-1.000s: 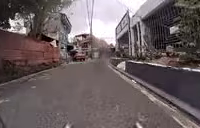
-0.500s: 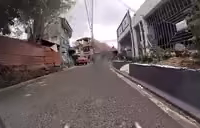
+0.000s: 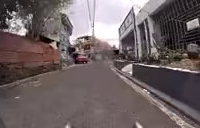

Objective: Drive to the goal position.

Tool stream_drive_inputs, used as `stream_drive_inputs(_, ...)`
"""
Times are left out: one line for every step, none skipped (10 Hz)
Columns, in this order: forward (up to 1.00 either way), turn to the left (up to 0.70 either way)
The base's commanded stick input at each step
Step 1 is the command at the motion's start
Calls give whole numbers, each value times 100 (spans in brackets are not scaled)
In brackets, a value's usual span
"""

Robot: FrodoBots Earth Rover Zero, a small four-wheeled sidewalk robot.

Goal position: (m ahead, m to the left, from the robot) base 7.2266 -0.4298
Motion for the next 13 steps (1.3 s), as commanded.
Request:
stream_drive_inputs(70,8)
stream_drive_inputs(70,13)
stream_drive_inputs(70,14)
stream_drive_inputs(70,7)
stream_drive_inputs(70,0)
stream_drive_inputs(70,0)
stream_drive_inputs(70,0)
stream_drive_inputs(70,0)
stream_drive_inputs(70,0)
stream_drive_inputs(70,0)
stream_drive_inputs(70,0)
stream_drive_inputs(70,0)
stream_drive_inputs(70,0)
